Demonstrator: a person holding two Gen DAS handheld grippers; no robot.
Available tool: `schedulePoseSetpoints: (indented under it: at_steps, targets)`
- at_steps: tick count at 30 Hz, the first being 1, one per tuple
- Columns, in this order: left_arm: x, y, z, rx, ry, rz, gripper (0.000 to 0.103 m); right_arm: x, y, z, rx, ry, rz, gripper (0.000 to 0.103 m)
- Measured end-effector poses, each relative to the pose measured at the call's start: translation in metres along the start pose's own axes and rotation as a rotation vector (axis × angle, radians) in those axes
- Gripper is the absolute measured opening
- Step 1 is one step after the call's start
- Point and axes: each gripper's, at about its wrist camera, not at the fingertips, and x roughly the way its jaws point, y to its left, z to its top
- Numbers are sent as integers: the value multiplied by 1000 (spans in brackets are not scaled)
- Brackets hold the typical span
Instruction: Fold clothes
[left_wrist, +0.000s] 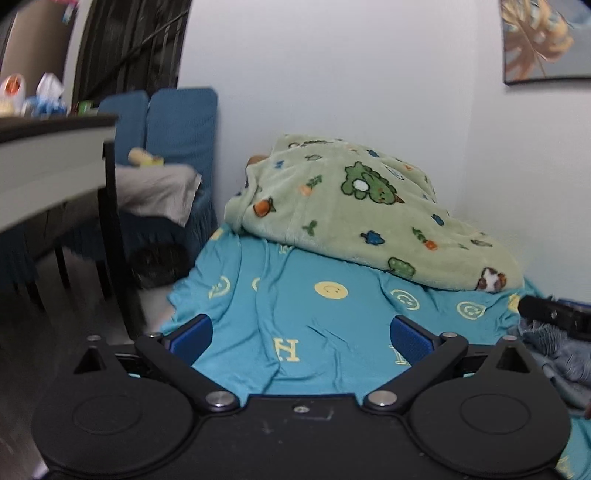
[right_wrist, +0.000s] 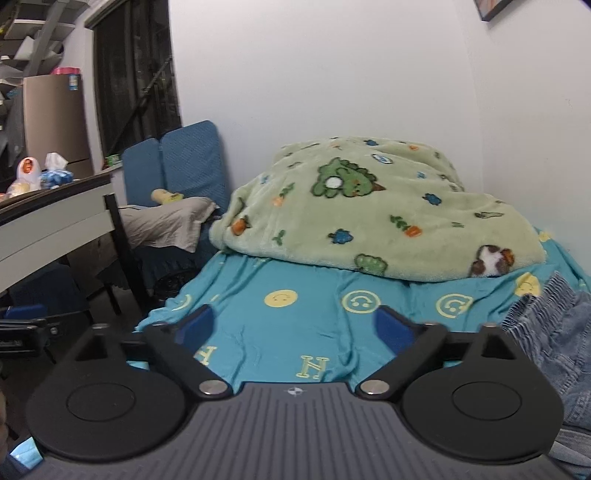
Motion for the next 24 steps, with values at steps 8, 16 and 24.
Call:
schedulePoseSetpoints:
  at_steps: [8,16,24]
  targets:
    - [5,2,-1,-6,23,31,103,2,3,-1,-14,-11,3,103]
    - [1,6,0,-29,12,59,103,5,9,-5,-54,10,-15,103]
    - [0,3,-2,1,6,54,103,5,11,-6,-62,5,-35,103]
